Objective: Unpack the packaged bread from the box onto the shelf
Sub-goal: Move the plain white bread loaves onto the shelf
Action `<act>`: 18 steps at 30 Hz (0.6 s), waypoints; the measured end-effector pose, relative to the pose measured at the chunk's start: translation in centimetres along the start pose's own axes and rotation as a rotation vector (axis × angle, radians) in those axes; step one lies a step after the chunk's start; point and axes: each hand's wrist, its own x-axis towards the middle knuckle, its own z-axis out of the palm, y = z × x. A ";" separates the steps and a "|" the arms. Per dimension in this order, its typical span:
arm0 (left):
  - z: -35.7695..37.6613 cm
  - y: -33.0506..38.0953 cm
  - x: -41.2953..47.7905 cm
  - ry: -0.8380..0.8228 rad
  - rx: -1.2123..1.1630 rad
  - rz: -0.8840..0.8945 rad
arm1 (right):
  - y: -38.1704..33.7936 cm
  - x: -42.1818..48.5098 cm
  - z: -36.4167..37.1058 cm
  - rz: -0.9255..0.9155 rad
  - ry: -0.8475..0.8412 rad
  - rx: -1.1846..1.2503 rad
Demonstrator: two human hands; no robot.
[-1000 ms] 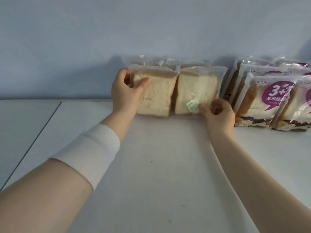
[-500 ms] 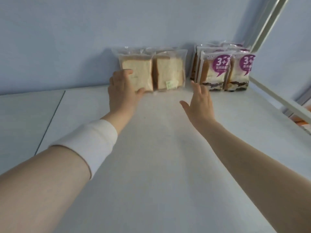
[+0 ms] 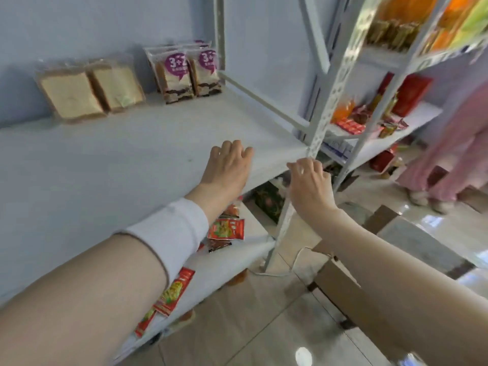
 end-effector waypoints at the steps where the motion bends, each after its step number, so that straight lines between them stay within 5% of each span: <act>1: 0.6 3.8 0.6 0.000 -0.027 0.046 | 3.2 -1.8 0.6 0.044 -0.025 -0.015; 9: 10.9 31.8 2.1 -0.261 -0.134 0.342 | 26.9 -17.6 9.9 0.505 -0.288 -0.043; 18: 23.4 49.4 9.2 -0.522 -0.248 0.508 | 41.9 -21.1 20.0 0.848 -0.515 0.034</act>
